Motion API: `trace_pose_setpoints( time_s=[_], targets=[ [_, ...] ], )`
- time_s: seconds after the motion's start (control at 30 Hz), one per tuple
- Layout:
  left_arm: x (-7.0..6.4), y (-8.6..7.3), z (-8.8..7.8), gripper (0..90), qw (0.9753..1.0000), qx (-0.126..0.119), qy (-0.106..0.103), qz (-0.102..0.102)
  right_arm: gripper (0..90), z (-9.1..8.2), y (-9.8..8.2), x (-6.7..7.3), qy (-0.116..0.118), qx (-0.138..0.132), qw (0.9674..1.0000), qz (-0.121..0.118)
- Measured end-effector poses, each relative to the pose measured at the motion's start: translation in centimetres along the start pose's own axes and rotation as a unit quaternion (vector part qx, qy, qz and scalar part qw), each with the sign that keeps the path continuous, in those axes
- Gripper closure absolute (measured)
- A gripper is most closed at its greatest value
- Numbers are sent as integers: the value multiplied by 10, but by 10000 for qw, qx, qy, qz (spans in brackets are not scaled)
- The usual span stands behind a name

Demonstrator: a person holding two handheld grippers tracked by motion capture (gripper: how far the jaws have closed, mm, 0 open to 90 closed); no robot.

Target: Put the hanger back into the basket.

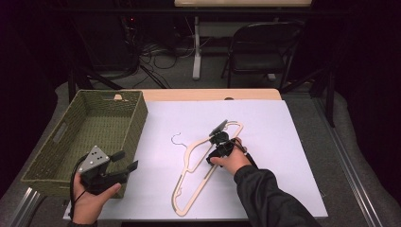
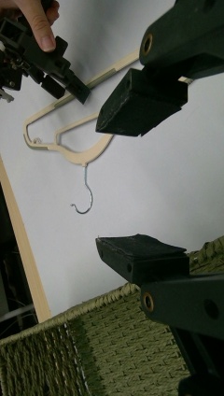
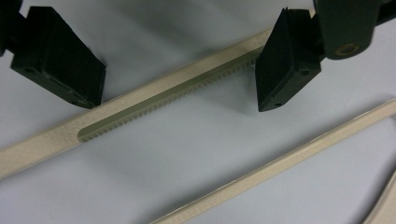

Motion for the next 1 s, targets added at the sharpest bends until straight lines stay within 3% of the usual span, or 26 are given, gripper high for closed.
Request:
trace_pose_setpoints(
  time_s=[0.13, 0.37, 0.43, 0.47, 0.77, 0.8, 0.83, 0.9, 1.0],
  targets=[
    [0, 0, 0, 382, 10000, 13, -2, 6, 287, -2, 0, -3, -124, 4, 9999, -76],
    [-1, 0, 2, 382, 10000, 32, -9, 14, 459, -5, 1, -14, 8, 12, 10000, 43],
    [-1, 0, 2, 382, 10000, 27, -11, 9, 512, -7, 1, -18, -98, 157, 9998, -52],
    [-1, 0, 3, 382, 10000, 24, -12, 10, 536, -6, 1, -18, -48, 38, 10000, -3],
    [0, -1, 3, 382, 10000, 37, -8, 0, 649, -6, 2, -28, 91, 48, 9999, -51],
    [0, -1, 3, 382, 10000, 37, -7, 2, 680, -7, 1, -29, 91, 110, 9999, 28],
    [0, -1, 3, 382, 10000, 35, -10, 2, 696, -5, 1, -30, 145, 1, 9999, 94],
    [-1, -1, 4, 382, 10000, 54, -17, 2, 729, -7, 1, -33, 189, 157, 9997, 19],
    [-2, -1, 6, 382, 10000, 63, -38, 14, 764, -6, 1, -35, 234, 102, 9997, 61]
  ],
)
Point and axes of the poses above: each handheld gripper's, and its own axes: z roughly forward along the jaws, y roughly out of its top, x roughly to its left, the point moved 3 cm from there along z, roughly forward along the jaws, and after that the axes turned 6 degrees about -y, right-handed, at the moved point
